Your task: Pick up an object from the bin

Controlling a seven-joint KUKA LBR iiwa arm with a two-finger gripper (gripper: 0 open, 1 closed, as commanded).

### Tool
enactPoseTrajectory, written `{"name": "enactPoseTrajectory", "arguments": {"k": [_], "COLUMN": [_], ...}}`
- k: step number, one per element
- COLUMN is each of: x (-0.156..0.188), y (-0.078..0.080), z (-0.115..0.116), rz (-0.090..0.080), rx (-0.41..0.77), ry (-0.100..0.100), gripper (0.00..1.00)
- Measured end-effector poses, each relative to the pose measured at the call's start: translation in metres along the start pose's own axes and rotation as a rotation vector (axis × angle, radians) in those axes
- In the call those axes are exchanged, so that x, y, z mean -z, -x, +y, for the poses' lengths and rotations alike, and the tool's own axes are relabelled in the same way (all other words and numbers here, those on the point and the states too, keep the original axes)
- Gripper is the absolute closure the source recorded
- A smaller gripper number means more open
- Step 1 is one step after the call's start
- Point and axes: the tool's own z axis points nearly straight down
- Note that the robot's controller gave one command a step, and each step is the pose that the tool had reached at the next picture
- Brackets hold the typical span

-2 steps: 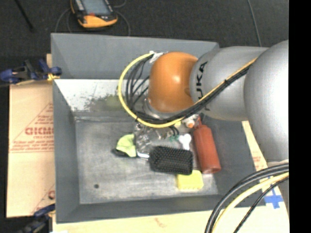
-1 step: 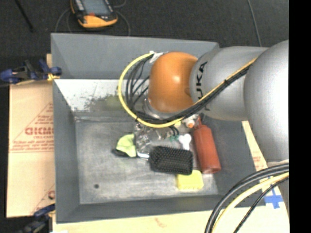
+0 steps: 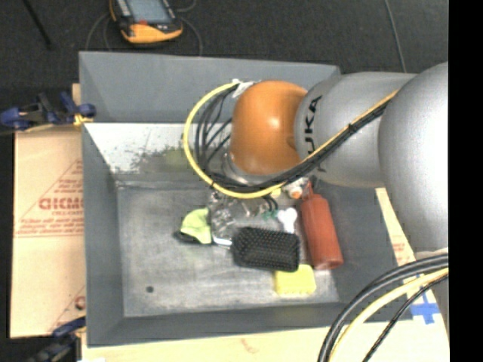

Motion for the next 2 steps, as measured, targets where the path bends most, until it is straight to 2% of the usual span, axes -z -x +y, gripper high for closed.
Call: {"name": "enactPoseTrajectory", "arguments": {"k": [1,2], "x": [0.000,0.114], "y": [0.000,0.000], "z": [0.000,-0.004], "rz": [0.000,0.000], "rx": [0.000,-0.029], "ry": [0.000,-0.002], "gripper": [1.00,1.00]}}
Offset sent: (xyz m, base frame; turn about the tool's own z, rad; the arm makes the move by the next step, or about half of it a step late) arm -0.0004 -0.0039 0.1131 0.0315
